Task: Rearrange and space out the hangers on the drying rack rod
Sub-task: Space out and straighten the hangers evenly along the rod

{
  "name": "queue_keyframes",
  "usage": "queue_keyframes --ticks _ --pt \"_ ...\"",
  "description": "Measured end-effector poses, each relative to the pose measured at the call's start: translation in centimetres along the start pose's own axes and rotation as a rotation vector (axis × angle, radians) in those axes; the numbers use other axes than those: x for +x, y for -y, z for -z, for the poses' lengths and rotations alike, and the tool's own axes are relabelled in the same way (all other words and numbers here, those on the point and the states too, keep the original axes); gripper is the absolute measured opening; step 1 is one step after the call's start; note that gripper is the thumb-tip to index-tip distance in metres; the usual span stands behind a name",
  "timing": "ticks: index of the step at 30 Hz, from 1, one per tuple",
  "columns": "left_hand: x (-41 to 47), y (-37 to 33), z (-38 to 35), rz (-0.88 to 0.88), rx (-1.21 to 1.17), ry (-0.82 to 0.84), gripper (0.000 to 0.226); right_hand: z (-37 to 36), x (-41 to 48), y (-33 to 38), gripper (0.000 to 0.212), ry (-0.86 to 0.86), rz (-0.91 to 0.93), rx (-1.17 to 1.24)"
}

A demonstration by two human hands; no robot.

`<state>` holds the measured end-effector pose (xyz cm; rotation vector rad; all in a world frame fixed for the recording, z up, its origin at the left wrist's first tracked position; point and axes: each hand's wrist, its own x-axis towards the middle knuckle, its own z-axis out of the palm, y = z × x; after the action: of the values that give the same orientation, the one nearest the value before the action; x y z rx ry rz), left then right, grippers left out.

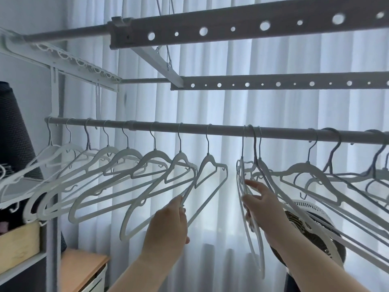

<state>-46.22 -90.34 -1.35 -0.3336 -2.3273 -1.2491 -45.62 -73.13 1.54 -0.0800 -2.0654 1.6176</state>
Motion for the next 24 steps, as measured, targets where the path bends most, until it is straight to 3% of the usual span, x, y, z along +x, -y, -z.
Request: queue_keyframes --ticks 10,16,19,24 --pt "-0.3 -0.5 1.2 -0.012 -0.005 -0.061 0.037 -0.7 -0.4 0.6 0.040 0.013 0.044 -0.116" --pt "-0.5 0.0 1.2 -0.269 0.136 -0.226 0.034 0.0 -1.7 1.5 0.052 0.005 0.084 -0.346" --pt "-0.7 0.1 0.6 -0.447 0.055 -0.322 0.043 0.8 -3.5 2.2 0.055 -0.059 0.199 -0.564" --pt "-1.7 -0.8 -0.3 -0.586 -0.177 -0.276 0.038 3.3 -6.4 4.0 0.028 -0.245 0.424 -0.720"
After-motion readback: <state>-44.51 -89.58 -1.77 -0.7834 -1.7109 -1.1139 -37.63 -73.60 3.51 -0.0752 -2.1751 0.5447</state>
